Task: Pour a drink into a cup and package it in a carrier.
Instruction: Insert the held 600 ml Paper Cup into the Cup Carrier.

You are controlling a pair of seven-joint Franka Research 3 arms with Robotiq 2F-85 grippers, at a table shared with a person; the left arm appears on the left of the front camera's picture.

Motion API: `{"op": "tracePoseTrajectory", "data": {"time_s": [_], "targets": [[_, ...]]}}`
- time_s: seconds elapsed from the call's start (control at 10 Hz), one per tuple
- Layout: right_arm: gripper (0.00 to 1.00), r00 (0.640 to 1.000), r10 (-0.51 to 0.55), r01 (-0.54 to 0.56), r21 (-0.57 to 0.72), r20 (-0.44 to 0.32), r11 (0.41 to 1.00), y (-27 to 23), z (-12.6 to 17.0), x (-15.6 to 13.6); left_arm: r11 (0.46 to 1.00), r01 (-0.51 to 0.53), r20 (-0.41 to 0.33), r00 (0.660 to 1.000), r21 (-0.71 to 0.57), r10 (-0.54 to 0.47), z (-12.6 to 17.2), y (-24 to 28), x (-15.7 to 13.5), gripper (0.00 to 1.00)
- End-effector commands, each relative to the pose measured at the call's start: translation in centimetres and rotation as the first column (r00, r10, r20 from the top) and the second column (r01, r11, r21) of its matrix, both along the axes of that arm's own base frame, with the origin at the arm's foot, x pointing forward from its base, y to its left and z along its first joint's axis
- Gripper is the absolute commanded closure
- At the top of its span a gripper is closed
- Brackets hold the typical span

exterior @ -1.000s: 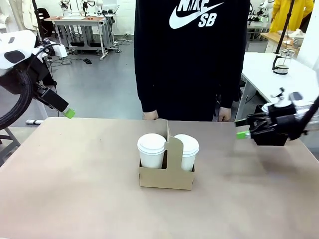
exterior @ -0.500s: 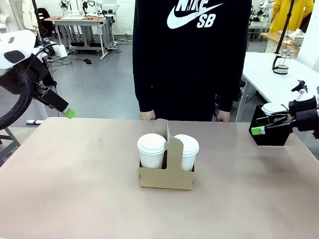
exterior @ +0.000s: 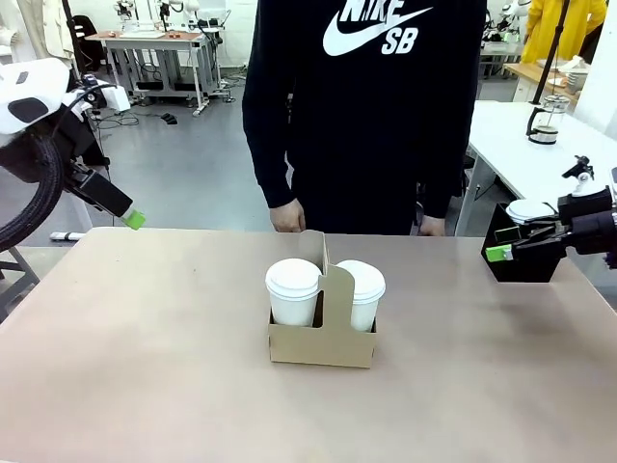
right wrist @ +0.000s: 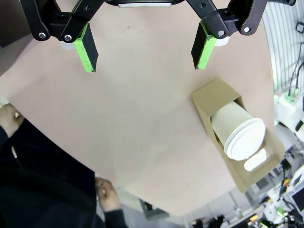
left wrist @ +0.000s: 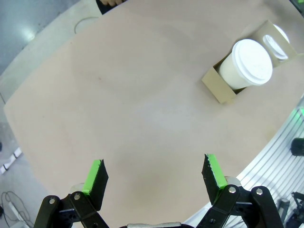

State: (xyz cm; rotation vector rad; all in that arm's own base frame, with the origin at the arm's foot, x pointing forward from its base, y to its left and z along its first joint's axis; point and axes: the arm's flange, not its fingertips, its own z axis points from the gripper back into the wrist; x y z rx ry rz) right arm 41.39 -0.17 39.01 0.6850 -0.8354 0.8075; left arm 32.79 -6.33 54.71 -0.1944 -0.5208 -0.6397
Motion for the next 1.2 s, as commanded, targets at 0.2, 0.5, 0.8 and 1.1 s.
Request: {"op": "tracePoseTrajectory", "data": {"time_s": [0.2, 0.5, 0.8, 1.1], "targets": [[0.0, 1.0, -0.002, 0.002, -0.003, 0.019, 1.0, -0.14, 0.12, 0.06, 1.0, 0.005, 0.002, 1.0, 0.003, -0.005, 0.0, 0.11, -0.02, 0.0], [0.0, 1.0, -0.002, 0.002, -0.003, 0.019, 1.0, -0.14, 0.12, 0.06, 1.0, 0.005, 0.002, 1.0, 0.003, -0.005, 0.0, 0.11, -0.02, 0.0], [0.0, 1.0, -0.002, 0.002, -0.003, 0.019, 1.0, -0.14, 0.12, 0.06, 1.0, 0.005, 0.002, 1.0, 0.003, -0.005, 0.0, 0.11, -0.02, 0.0], [0.0, 1.0, -0.002, 0.002, -0.003, 0.019, 1.0, -0.14, 0.12, 0.06, 1.0, 0.005, 0.002, 1.0, 0.003, -0.005, 0.0, 0.11, -0.02, 0.0]]}}
